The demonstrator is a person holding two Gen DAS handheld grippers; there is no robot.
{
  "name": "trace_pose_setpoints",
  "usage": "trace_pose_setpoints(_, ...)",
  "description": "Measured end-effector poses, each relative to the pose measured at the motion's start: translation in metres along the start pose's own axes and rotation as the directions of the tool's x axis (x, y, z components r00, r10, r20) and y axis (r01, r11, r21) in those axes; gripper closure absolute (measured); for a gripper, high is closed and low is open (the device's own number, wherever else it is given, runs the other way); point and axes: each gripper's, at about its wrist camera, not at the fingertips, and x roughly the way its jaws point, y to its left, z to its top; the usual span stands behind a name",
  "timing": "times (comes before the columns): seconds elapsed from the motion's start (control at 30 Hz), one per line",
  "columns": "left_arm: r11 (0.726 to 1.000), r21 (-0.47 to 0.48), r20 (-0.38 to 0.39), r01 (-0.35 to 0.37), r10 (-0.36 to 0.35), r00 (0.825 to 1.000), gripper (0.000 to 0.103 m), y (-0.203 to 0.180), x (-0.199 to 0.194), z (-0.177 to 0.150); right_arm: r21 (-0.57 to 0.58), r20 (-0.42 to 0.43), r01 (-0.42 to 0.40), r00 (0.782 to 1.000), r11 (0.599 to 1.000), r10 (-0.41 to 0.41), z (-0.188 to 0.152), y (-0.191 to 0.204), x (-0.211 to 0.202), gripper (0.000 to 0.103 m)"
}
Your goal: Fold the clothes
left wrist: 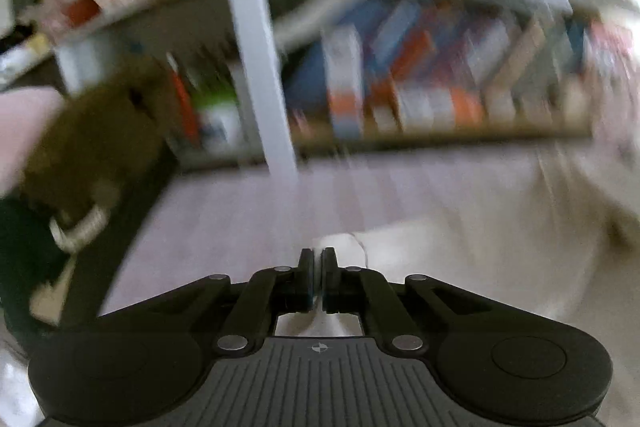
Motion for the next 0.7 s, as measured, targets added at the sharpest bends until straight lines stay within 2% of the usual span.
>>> trace_pose_setpoints(0.07, 0.997, -0.067, 0.067, -0.035, 0.040, 0.997, 0.101, 0.003, 0.020, 0.026, 0.171, 0.073, 0.063, 0.994, 0.983, -0.077, 0.002, -0.033, -0.004, 0.092)
trace_pose_setpoints(0.13, 0.989, -0.129, 0.081, -0.077, 0.088, 0.993, 0.100, 0.004, 0.052, 0.045, 0.282, 0.075, 0.172, 0.977, 0.944, -0.201, 0.001, -0.056, 0.004, 0.091)
trace_pose_setpoints(0.17, 0.982, -0.149, 0.046, -0.114, 0.122, 0.992, 0.093, 0.003, 0.074, 0.052, 0.300, 0.050, 0.243, 0.962, 0.922, -0.269, 0.000, -0.062, 0.012, 0.090)
trace_pose_setpoints(0.23, 0.979, -0.124, -0.070, -0.160, 0.153, 0.986, 0.090, -0.004, 0.111, 0.059, 0.331, -0.005, 0.379, 0.916, 0.864, -0.401, -0.002, -0.076, 0.027, 0.080)
trace_pose_setpoints(0.27, 0.982, -0.101, -0.125, -0.162, 0.149, 0.981, 0.090, -0.009, 0.124, 0.059, 0.332, -0.019, 0.392, 0.912, 0.858, -0.409, -0.004, -0.078, 0.030, 0.079)
trace_pose_setpoints(0.33, 0.990, -0.063, -0.163, -0.126, 0.115, 0.980, 0.089, -0.019, 0.130, 0.052, 0.327, -0.010, 0.363, 0.925, 0.873, -0.381, -0.010, -0.073, 0.024, 0.077)
trace_pose_setpoints(0.37, 0.994, -0.038, -0.157, -0.107, 0.100, 0.983, 0.084, -0.025, 0.124, 0.047, 0.310, 0.003, 0.348, 0.930, 0.885, -0.367, -0.014, -0.067, 0.018, 0.074)
trace_pose_setpoints(0.4, 0.996, -0.020, -0.147, -0.092, 0.088, 0.985, 0.071, -0.030, 0.117, 0.041, 0.289, 0.018, 0.333, 0.936, 0.898, -0.353, -0.018, -0.060, 0.011, 0.067)
trace_pose_setpoints(0.43, 0.997, -0.007, -0.138, -0.078, 0.077, 0.987, 0.065, -0.034, 0.109, 0.036, 0.262, 0.021, 0.327, 0.939, 0.908, -0.345, -0.021, -0.054, 0.007, 0.063)
trace_pose_setpoints(0.47, 0.998, 0.004, -0.135, -0.063, 0.063, 0.989, 0.056, -0.038, 0.101, 0.029, 0.234, 0.022, 0.324, 0.941, 0.917, -0.338, -0.024, -0.047, 0.004, 0.062)
trace_pose_setpoints(0.57, 0.999, 0.033, -0.141, -0.026, 0.030, 0.989, 0.049, -0.052, 0.076, 0.007, 0.175, 0.022, 0.314, 0.946, 0.933, -0.323, -0.032, -0.031, -0.003, 0.056)
trace_pose_setpoints(0.7, 0.998, 0.051, -0.189, -0.032, 0.041, 0.981, 0.040, -0.064, 0.044, -0.031, 0.153, 0.026, 0.315, 0.946, 0.937, -0.322, -0.045, -0.016, -0.005, 0.042)
